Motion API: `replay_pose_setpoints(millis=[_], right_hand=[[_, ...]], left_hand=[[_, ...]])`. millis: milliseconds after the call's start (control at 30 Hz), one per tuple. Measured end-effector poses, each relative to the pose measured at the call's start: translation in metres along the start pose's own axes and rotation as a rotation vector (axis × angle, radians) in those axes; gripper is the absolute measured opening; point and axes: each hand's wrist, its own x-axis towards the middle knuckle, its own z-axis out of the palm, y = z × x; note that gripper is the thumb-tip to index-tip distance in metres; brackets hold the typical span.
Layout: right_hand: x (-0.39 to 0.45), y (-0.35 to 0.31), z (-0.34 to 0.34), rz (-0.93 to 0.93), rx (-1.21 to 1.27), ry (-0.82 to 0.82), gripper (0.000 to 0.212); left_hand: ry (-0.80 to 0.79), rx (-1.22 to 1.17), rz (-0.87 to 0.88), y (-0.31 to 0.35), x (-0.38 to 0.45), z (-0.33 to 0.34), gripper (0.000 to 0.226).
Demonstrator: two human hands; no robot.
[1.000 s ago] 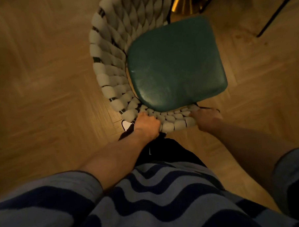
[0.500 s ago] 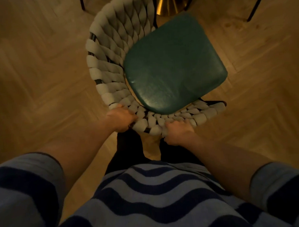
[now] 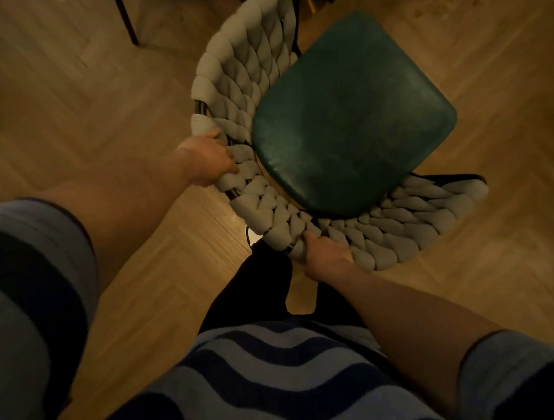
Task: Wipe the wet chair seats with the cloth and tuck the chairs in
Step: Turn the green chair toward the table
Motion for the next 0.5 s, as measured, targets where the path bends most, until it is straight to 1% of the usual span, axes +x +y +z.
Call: replay_pose_setpoints(millis=[100, 267, 500], right_hand=[[0.002, -0.001, 0.001, -0.021, -0.007, -0.008, 0.077], [-0.003, 0.014, 0.000, -0.057, -0.068, -0.013, 0.076], [-0.016, 0.086, -0.013, -0.088, -0.306, -0.007, 0.073]], left_hand=[[0.030, 0.030, 0.006, 0.003, -0.003, -0.001, 0.046], [0.050, 0.007, -0.060, 0.021, -0.011, -0.004, 0.043], [0.004, -0.275, -0.186, 0.107, -0.020, -0.011, 0.032]])
